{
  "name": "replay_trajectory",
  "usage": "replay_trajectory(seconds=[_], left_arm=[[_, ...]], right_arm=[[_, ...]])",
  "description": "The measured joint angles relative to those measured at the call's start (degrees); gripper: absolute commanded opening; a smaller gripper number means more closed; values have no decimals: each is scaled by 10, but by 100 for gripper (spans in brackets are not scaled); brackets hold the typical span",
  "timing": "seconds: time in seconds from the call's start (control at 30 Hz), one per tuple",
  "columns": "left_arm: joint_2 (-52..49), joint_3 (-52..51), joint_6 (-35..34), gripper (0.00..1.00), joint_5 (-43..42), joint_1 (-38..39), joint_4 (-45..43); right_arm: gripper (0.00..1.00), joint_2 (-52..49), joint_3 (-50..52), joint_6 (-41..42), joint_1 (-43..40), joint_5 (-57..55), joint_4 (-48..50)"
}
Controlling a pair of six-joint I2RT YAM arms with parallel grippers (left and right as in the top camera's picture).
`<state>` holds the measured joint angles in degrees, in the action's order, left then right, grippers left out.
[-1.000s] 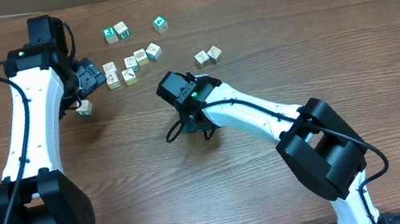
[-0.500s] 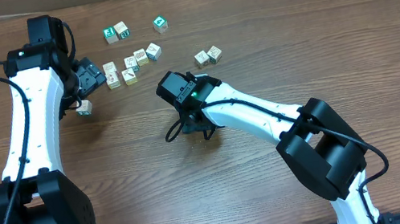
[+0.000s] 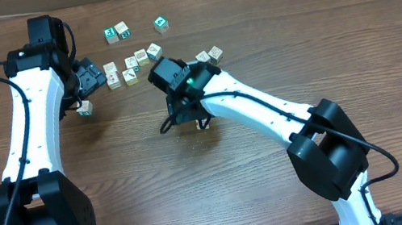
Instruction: Form a tower
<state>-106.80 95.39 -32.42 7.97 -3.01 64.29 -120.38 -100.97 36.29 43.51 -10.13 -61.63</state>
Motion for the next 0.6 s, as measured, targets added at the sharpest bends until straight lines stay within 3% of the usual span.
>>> replay_trajectory(seconds=[0.07, 0.2, 0.6], left_arm=[[0, 0, 0, 100, 0, 0, 0], [0, 0, 0, 100, 0, 0, 0], [0, 0, 0, 99, 0, 0, 0]], right_arm=[[87, 0, -33, -9, -5, -2, -31], [100, 0, -101, -30, -23, -6, -85], [100, 12, -150, -71, -136, -7, -146]])
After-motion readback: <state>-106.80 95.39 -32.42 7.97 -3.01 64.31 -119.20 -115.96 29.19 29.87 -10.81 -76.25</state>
